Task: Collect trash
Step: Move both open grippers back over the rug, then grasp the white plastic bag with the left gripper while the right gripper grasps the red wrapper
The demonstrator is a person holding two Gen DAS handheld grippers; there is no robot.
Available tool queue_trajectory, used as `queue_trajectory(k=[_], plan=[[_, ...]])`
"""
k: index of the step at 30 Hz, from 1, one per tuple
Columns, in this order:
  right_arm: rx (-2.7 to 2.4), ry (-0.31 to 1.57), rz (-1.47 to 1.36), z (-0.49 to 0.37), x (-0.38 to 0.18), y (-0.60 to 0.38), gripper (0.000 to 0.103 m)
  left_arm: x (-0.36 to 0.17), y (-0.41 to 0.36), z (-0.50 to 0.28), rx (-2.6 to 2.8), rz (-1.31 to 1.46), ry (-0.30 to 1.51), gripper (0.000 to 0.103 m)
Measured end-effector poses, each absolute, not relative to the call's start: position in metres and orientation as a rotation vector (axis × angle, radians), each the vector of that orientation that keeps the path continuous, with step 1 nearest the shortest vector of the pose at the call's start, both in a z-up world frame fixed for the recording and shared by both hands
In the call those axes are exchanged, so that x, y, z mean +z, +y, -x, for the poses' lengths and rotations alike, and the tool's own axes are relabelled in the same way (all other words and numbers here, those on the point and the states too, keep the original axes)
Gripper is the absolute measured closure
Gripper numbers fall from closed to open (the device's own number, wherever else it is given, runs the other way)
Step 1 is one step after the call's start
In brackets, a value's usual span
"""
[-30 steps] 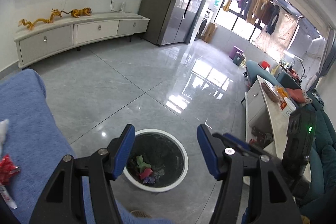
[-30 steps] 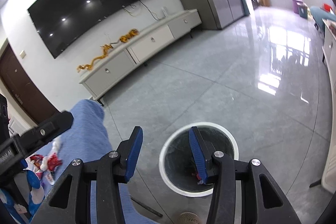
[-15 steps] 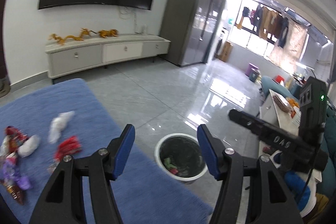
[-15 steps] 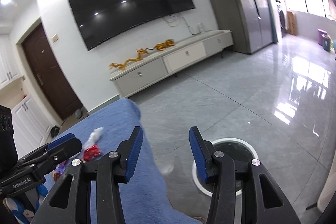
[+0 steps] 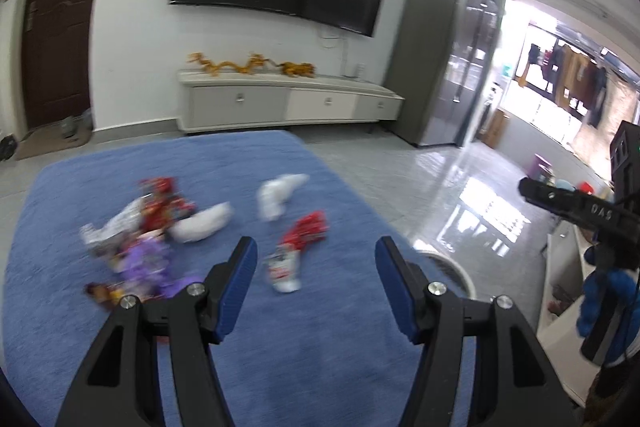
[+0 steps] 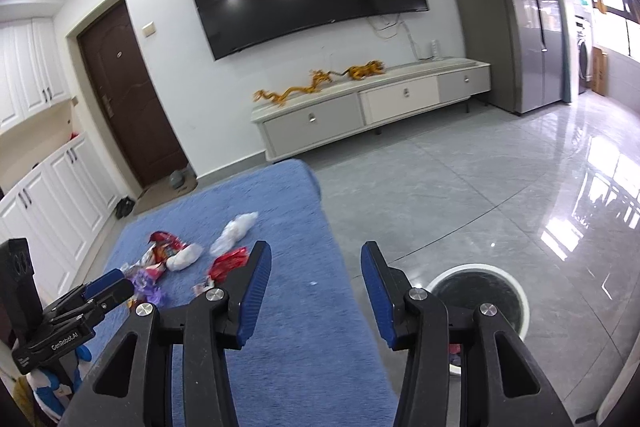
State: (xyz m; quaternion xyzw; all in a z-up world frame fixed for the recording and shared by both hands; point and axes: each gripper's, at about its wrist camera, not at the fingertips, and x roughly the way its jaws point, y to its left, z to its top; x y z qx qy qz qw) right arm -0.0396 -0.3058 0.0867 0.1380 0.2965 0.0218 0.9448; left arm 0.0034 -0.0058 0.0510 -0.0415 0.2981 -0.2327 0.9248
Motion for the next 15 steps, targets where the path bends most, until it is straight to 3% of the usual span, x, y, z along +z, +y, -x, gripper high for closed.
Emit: queue_trajectory(k=[15], plan=[[0.193,0.757,-0.261,-0.017,0.044,-0.238,0.056,-0.002,0.140,-0.064,-0.199,0.298,0.708,0.043]])
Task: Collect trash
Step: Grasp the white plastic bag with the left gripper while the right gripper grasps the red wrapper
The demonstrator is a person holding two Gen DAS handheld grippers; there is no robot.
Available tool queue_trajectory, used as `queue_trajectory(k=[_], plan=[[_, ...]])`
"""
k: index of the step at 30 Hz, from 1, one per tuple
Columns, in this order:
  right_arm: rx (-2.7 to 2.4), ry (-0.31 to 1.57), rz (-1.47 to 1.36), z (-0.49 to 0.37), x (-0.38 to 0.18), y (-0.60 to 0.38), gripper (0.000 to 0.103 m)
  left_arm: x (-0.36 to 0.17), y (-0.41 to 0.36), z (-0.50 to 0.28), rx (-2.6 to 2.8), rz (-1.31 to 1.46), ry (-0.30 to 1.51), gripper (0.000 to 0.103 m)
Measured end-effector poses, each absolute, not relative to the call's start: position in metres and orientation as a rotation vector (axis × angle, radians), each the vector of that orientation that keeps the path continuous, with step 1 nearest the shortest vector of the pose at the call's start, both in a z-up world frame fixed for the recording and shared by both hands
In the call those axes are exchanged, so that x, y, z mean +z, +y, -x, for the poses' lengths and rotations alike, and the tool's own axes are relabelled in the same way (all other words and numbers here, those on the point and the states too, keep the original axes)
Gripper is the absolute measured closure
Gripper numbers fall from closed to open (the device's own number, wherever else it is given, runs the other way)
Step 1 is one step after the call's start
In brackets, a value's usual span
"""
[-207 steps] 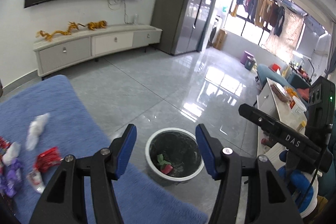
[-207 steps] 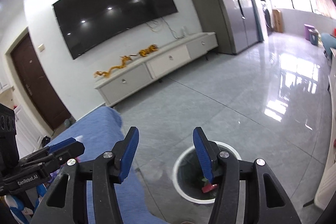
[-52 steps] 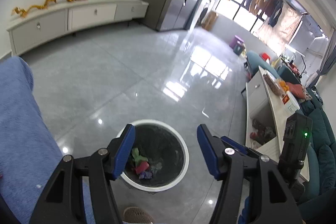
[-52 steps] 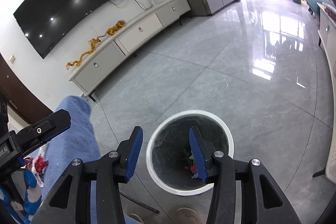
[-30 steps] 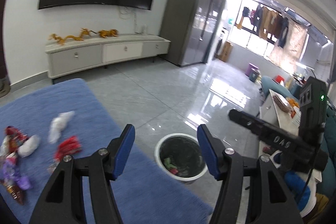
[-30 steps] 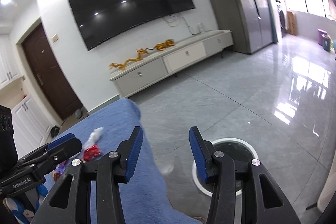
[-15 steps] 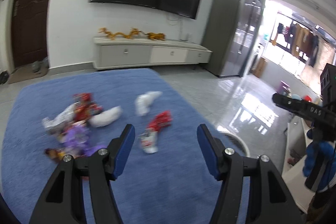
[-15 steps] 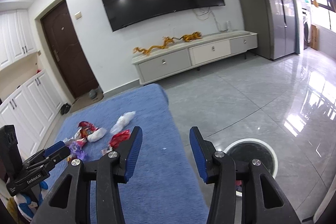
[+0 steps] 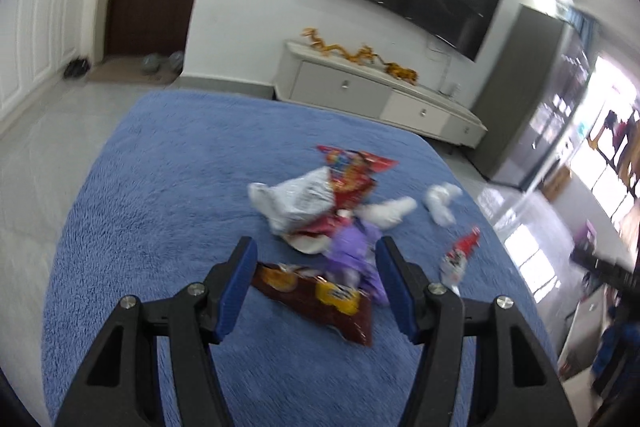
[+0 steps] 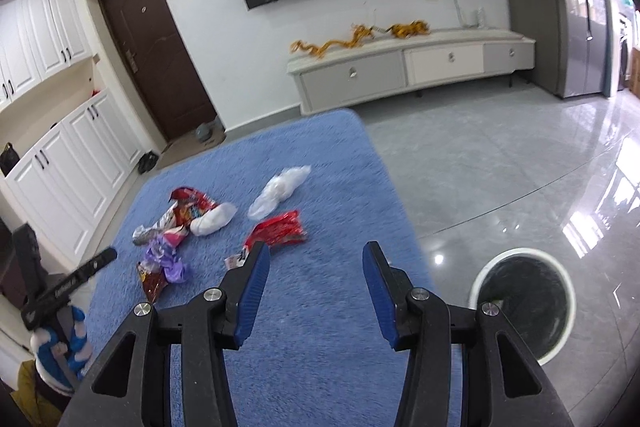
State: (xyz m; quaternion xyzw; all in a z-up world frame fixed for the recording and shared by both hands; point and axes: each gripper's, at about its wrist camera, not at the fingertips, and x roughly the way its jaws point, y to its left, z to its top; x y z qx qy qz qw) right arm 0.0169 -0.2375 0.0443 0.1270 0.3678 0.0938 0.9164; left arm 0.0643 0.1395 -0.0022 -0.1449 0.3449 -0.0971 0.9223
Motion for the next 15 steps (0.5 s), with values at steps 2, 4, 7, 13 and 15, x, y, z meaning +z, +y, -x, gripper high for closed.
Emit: queue_trajectory(k=[2,4,7,13,15], plan=[[0.228,0.788,-0.279,-0.026,0.035,-0.231,0.055,-0.008,0.148,-0.077,-0.191,0.328,0.724,0.043],[0.261,0.817,-0.288,-0.037,0.027,-0.221,0.054,-0.013,0.153,-0.091,-0.190,0.371,0.746,0.043],[0.320,0.857,-0.315,-0.055,0.017,-0.207,0.048,-0.021,0.162,-0.115,-0.189,0.440,0.786,0.043],[0.398,0.932,-0.323,-0.089,-0.006,-0.179,0.048,-0.043,0.168,-0.147,-0.173,0.523,0.864,0.043],[0.413,0.955,-0.332,-0.099,-0.015,-0.173,0.048,-0.050,0.170,-0.154,-0.185,0.542,0.881,0.044]])
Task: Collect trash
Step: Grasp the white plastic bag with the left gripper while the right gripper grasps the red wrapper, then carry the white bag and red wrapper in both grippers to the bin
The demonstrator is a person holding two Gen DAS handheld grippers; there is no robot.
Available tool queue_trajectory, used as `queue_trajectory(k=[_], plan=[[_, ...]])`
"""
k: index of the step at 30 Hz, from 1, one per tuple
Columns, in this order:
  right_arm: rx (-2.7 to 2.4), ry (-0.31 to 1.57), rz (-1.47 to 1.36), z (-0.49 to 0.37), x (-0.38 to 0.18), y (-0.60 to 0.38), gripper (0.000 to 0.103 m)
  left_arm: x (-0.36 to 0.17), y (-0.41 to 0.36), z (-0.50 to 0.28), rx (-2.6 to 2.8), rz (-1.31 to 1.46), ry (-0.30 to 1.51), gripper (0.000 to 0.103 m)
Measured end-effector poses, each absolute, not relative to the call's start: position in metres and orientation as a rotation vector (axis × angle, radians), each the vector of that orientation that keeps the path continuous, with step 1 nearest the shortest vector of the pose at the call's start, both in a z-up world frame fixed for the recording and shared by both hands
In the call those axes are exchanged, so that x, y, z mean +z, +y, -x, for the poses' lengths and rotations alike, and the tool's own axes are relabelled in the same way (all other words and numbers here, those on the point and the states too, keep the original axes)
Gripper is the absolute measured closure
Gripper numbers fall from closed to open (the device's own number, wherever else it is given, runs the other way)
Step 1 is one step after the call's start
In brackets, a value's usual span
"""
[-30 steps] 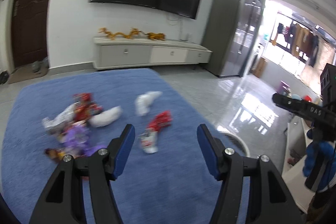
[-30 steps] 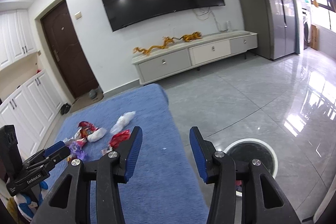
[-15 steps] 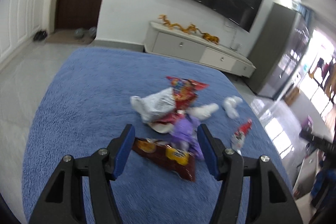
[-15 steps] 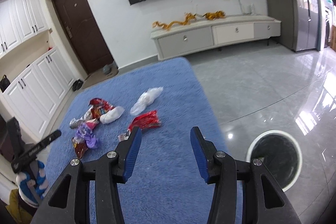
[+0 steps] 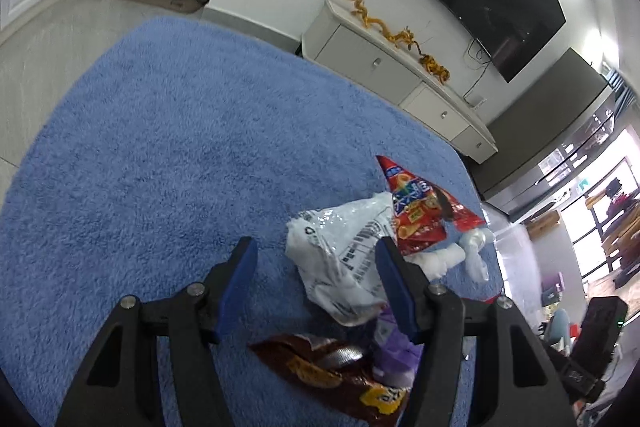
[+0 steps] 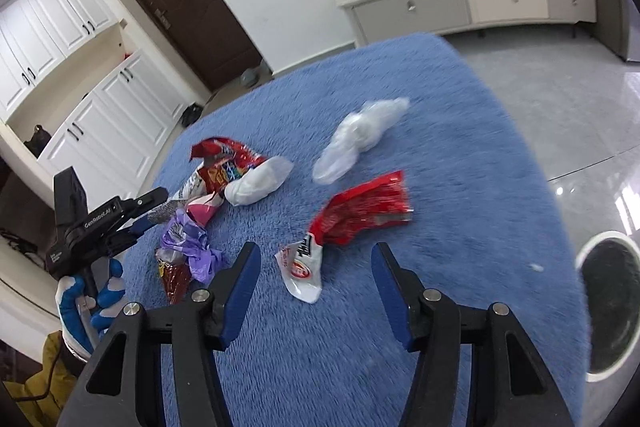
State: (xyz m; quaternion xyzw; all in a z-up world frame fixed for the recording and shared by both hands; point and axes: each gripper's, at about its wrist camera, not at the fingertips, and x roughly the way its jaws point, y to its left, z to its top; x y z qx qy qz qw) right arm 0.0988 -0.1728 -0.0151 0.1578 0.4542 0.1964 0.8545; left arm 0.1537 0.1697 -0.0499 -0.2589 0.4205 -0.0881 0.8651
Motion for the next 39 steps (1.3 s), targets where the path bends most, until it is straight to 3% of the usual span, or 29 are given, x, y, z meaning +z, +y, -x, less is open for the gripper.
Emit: queue_trajectory(k=[5,8,12,16,27,39], plan=[[0.415,0.995,-0.362,-0.118,-0.032,-0.167,0.048,-0.061,0.174,-0.167,-0.212,0.588,0.911,0.045],[0.404,1.015,-0.390,-0.126,-0.039,-0.170,0.050,-0.065,0.171,-0.168,-0.224,0.598,0.918,0.053],[0.416,1.012,-0.430,-0.129,-0.044,-0.176,0.069,-0.066,0.165,-0.170,-0.240,0.603,0.910,0.069],[0.442,0.996,-0.464,-0.124,-0.045,-0.185,0.071,-0.066,0.166,-0.168,-0.219,0.590,0.903,0.086],[0.489,0.908,-0.469,-0.092,-0.018,-0.198,0.075,-0.047,0.182,-0.139,-0.173,0.616,0.842,0.090],[0.494,0.784,-0.499,-0.045,0.020,-0.224,0.075,0.014,0.177,-0.095,-0.191,0.578,0.730,0.090]])
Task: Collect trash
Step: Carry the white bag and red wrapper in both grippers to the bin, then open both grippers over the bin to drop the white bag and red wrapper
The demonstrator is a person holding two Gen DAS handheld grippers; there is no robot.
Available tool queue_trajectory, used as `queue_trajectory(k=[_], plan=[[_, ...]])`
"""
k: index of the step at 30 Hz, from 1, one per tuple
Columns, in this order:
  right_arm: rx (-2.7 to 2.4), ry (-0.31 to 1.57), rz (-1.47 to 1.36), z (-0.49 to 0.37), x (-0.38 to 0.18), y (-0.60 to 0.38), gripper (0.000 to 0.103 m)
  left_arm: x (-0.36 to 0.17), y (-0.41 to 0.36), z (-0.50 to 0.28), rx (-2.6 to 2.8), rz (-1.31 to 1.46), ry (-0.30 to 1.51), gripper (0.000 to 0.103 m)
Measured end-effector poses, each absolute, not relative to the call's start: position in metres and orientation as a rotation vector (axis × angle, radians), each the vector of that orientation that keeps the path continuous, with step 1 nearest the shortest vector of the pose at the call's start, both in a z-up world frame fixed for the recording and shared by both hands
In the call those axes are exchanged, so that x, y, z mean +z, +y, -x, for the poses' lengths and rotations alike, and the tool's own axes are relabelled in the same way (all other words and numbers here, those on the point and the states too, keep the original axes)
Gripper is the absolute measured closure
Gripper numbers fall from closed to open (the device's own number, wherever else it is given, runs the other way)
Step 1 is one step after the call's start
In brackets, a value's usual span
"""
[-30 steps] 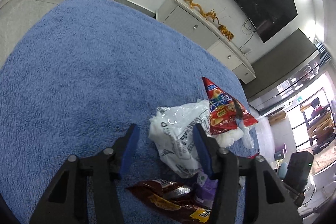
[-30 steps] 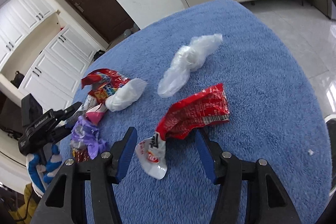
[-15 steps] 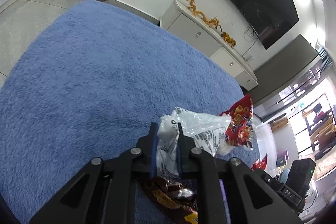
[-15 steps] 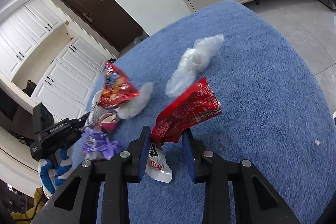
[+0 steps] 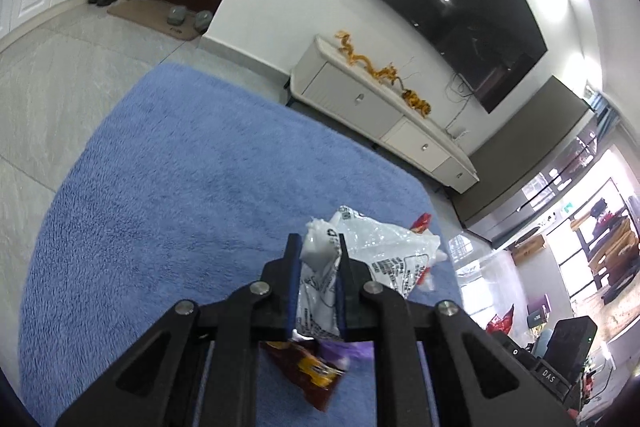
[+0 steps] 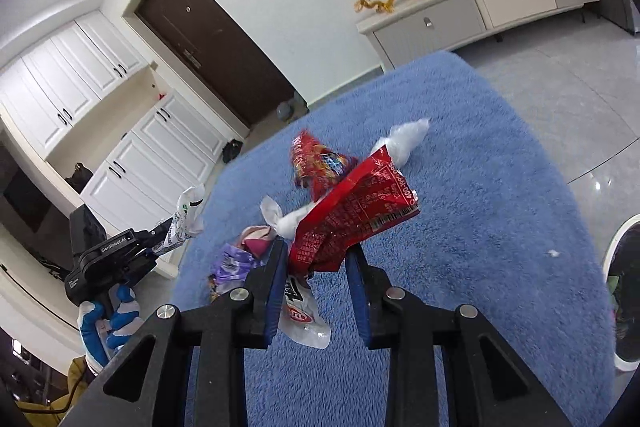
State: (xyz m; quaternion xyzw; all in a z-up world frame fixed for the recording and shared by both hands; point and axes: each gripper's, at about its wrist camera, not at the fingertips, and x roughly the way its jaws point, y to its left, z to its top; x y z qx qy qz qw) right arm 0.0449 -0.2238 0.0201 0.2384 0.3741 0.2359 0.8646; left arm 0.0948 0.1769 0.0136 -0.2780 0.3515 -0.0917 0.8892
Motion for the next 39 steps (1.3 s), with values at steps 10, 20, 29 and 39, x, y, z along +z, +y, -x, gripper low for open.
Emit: queue_trajectory(k=[10,20,29,39], plan=[[0.405,0.642,-0.538,-0.001,0.048,-0.285,0.075,0.061,0.108,-0.077,-0.304,0.510,0.689,0.090],[0.184,0.524,-0.559,0.050,0.060,-0.378,0.075,0.084,-0.042,-0.089,-0.500,0.385,0.749,0.090],[-0.077,0.533,-0.577,0.079,0.027,-0.463,0.075,0.060,-0.208,-0.095,-0.683,0.207,0.871,0.090],[-0.208,0.654,-0.629,0.059,-0.039,-0.515,0.073,-0.016,-0.372,-0.106,-0.788,0.015,1.023,0.089]])
